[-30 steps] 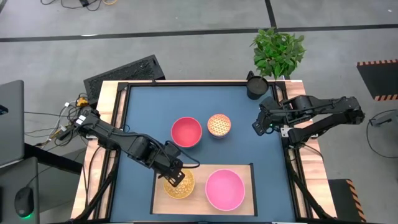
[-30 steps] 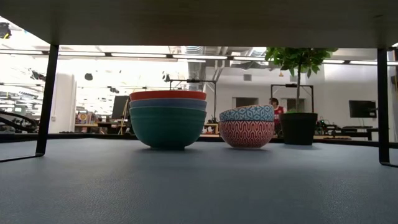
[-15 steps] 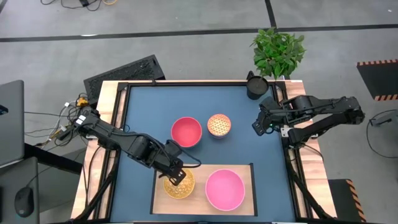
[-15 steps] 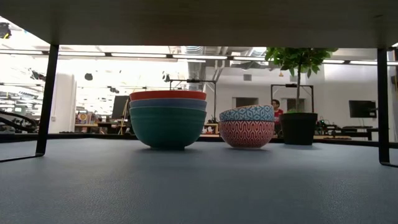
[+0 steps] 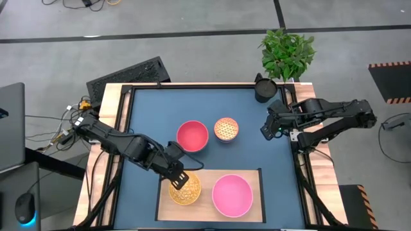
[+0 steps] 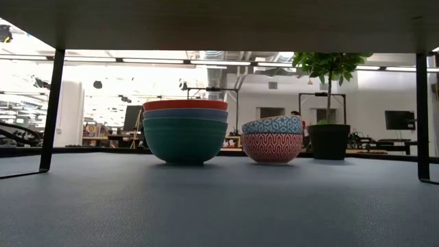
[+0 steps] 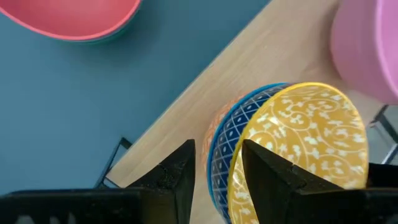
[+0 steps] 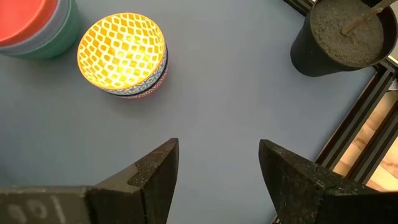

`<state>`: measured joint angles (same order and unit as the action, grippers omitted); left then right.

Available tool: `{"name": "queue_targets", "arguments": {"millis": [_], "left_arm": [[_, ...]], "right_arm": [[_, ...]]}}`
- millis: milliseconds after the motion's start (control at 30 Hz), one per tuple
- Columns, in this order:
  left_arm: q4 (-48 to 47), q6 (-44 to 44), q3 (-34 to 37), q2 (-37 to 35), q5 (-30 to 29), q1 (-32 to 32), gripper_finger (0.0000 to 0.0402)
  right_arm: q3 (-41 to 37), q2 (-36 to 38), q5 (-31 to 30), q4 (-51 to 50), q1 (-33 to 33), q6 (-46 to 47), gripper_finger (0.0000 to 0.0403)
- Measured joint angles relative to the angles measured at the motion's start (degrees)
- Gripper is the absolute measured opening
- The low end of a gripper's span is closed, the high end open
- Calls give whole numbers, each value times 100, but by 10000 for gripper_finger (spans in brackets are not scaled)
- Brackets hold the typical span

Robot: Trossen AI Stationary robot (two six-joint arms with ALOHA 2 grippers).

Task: Place and stack bowls onto a shelf
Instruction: Stack the yellow bowl on top of the light blue patterned bowl on the shelf

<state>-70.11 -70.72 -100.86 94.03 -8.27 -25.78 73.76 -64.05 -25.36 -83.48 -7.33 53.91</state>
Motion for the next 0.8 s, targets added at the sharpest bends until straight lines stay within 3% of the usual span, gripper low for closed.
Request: {"name": "queue_targets", "arguments": {"millis": [300, 533, 800], "left_arm": [[438, 246, 0, -539, -15, -134, 109], [1117, 1261, -4, -592, -523, -539, 11], [1421, 1408, 303, -592, -1351, -1039, 0]], "right_arm": [[0, 0, 0, 0, -2, -42, 249], [0, -2, 0, 0, -2, -42, 249], [0, -2, 81, 0, -2, -42, 249]]}}
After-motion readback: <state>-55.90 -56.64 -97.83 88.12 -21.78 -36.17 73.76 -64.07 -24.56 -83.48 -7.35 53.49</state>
